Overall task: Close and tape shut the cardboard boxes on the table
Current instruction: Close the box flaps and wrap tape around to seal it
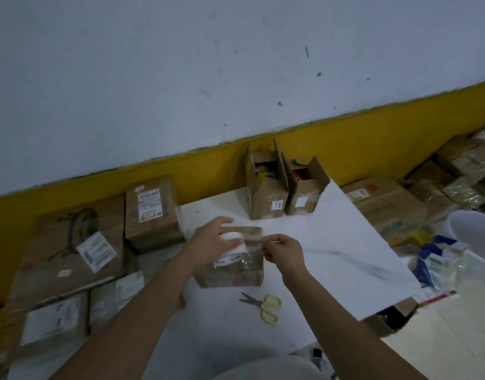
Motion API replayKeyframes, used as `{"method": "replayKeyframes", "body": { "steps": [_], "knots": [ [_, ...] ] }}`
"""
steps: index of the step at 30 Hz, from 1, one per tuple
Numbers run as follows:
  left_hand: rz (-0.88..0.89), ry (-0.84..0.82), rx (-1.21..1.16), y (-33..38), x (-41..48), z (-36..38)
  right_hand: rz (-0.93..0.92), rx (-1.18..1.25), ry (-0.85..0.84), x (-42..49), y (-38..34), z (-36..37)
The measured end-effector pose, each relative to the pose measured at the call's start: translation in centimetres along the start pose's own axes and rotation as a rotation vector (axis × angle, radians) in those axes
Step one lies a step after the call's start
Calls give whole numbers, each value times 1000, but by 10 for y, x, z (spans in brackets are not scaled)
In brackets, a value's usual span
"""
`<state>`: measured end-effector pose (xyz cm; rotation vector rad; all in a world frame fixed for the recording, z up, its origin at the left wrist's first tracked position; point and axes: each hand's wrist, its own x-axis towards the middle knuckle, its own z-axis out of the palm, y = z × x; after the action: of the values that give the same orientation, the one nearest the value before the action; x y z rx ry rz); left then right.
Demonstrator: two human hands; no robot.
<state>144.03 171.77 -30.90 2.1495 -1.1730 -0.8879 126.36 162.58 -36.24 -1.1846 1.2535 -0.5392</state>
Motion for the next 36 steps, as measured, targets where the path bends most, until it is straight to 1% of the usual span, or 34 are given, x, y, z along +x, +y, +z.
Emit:
{"method": "replayKeyframes", "body": {
  "steps": [3,6,9,11,13,14,17,19,22,25,28,31,36],
  "knots": [
    [83,-5,204,13,26,-4,36,28,68,17,-3,3],
    [75,-66,333,19,45,4,60,-17,135,28,8,5],
    [62,-98,469,22,56,25,84,-81,153,36,27,5],
    [77,-68,557,23,58,38,98,-121,138,39,38,2],
    [88,-24,573,19,59,44,117,-128,130,42,45,-2],
    [64,-20,568,18,60,42,133,-101,121,45,46,-4],
    [-6,-87,502,14,75,31,168,-26,50,53,43,-4],
    [6,-122,476,16,82,24,195,-6,27,56,39,0],
    [28,-138,485,20,84,26,241,18,35,59,36,1],
    [11,-162,508,18,82,39,304,60,48,66,35,-2],
    [-41,-164,474,13,80,51,369,26,42,75,33,-6],
    [-60,-143,507,9,86,53,447,-13,-15,80,34,-10],
    [-90,-198,470,10,101,48,472,-56,-66,83,40,-8]
  ]
}}
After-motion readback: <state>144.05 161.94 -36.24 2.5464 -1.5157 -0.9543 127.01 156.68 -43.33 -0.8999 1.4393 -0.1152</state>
